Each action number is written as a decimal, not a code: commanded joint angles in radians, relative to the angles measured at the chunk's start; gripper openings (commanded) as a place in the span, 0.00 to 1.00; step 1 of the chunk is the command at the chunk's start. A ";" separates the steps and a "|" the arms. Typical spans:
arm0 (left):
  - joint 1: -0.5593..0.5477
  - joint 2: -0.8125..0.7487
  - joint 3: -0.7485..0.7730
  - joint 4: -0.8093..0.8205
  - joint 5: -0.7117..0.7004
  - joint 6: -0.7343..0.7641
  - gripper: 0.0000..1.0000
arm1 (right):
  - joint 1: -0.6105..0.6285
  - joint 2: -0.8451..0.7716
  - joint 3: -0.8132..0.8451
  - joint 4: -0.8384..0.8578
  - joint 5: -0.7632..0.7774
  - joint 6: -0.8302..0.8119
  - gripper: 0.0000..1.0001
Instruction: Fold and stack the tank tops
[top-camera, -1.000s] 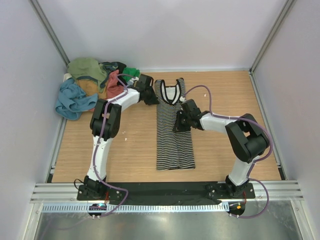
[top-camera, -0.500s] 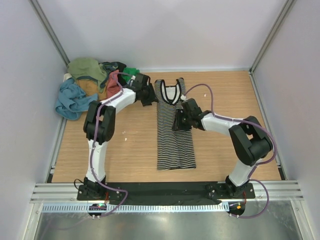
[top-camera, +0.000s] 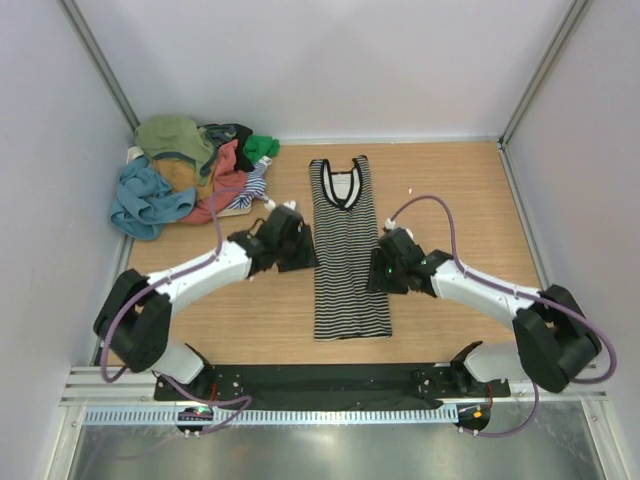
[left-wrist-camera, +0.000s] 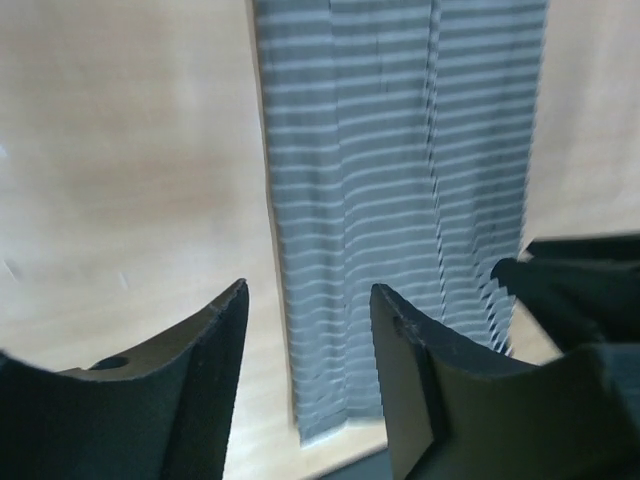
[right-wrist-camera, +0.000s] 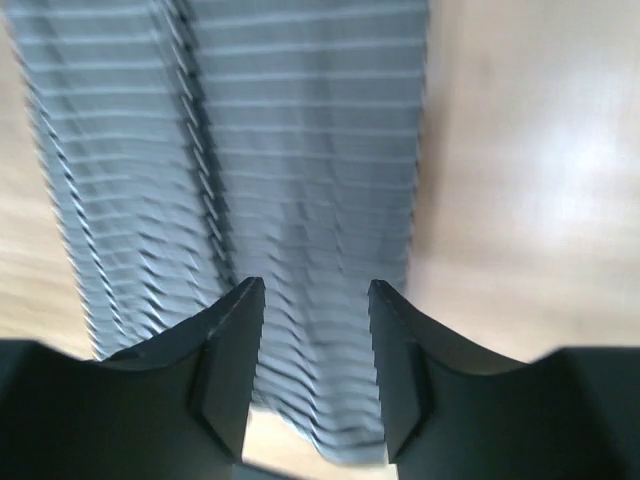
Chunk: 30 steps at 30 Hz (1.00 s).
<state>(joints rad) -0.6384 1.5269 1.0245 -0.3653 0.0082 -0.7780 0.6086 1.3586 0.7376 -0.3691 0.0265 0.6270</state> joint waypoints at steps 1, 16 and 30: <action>-0.139 -0.112 -0.127 0.003 -0.105 -0.078 0.54 | 0.063 -0.162 -0.096 -0.126 0.075 0.097 0.53; -0.395 -0.206 -0.435 0.166 -0.143 -0.313 0.51 | 0.129 -0.354 -0.366 -0.041 -0.053 0.230 0.47; -0.449 -0.117 -0.500 0.321 -0.099 -0.395 0.42 | 0.146 -0.412 -0.369 -0.083 -0.071 0.241 0.11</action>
<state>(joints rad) -1.0782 1.4021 0.5621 -0.0402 -0.0837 -1.1542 0.7464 0.9638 0.3660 -0.4248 -0.0322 0.8642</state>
